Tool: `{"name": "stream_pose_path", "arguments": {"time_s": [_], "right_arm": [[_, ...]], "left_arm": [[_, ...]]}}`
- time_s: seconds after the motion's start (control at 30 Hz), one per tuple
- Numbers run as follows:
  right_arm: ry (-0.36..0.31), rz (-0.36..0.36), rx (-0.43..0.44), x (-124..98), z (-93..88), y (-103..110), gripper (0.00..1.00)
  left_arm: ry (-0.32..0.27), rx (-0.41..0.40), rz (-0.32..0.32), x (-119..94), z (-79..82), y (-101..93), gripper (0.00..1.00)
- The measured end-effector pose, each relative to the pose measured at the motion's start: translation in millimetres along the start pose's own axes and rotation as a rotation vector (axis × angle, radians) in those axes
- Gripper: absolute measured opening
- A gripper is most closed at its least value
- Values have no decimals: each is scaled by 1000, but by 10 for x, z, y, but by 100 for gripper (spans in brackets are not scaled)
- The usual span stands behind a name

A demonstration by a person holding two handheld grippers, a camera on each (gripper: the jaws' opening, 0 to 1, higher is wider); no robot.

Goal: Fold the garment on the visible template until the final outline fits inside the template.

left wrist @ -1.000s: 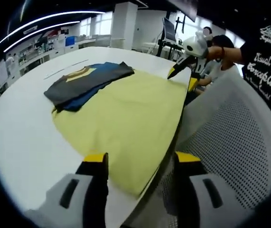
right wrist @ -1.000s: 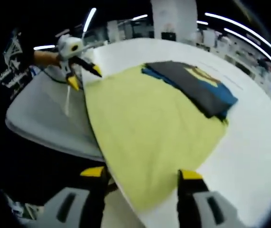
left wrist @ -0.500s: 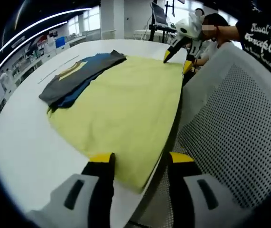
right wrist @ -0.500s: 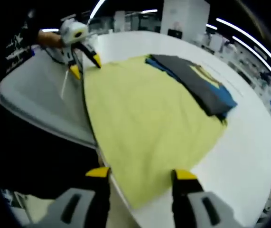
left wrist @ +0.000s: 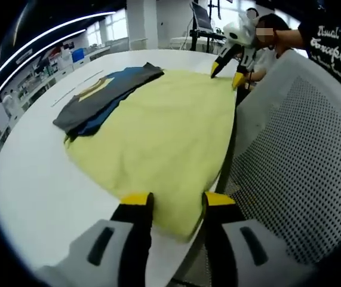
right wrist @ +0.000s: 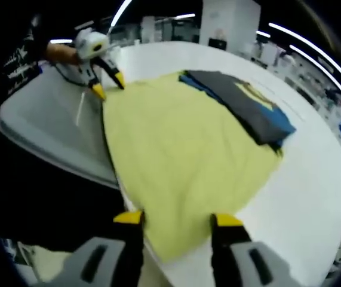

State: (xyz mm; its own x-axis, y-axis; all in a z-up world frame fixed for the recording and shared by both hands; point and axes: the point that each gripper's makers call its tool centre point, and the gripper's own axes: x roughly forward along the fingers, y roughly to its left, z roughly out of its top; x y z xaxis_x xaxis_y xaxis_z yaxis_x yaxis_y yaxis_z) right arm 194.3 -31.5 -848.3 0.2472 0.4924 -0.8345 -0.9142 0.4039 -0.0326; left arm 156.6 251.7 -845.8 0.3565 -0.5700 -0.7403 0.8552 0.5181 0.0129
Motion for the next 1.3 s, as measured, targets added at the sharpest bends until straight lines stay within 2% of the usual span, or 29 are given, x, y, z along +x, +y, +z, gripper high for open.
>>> {"name": "stream_pose_path", "arguments": {"time_s": [0.07, 0.2, 0.3, 0.4, 0.5, 0.53, 0.57, 0.7, 0.8, 0.93, 1.1, 1.3], "right_arm": [[-7, -5, 0, -6, -10, -5, 35], [-5, -6, -10, -25, -48, 10, 27], [-8, 0, -5, -24, -60, 13, 24], [-10, 12, -13, -12, -52, 43, 15], [-3, 1, -57, 7, -34, 40, 5], [-6, -21, -109, 12, -17, 3, 3], [-5, -22, -106, 18, -19, 20, 1], [-5, -32, -80, 13, -14, -5, 0], [-22, -27, -38, -24, 2, -16, 0], [-41, -24, -22, -114, 56, -17, 0], [-70, -2, 47, -209, 126, 19, 0], [-79, 17, 57, -303, 135, 83, 0]], "left_arm": [[6, 8, 1, -8, -9, -3, 30], [19, 42, -10, -48, -51, -65, 22], [21, 47, -15, -52, -59, -75, 20], [25, 40, -1, -48, -46, -45, 18], [33, 10, -2, -44, -45, -24, 6], [36, 12, 14, -46, -54, 16, 4], [36, 6, 13, -45, -55, 28, 3], [44, 2, 16, -46, -52, 31, 1], [44, 30, 16, -78, -7, 7, 1], [27, 20, 26, -160, 65, 35, 1], [13, -23, 37, -248, 124, 53, 1], [0, -50, 70, -334, 171, 50, 1]]}}
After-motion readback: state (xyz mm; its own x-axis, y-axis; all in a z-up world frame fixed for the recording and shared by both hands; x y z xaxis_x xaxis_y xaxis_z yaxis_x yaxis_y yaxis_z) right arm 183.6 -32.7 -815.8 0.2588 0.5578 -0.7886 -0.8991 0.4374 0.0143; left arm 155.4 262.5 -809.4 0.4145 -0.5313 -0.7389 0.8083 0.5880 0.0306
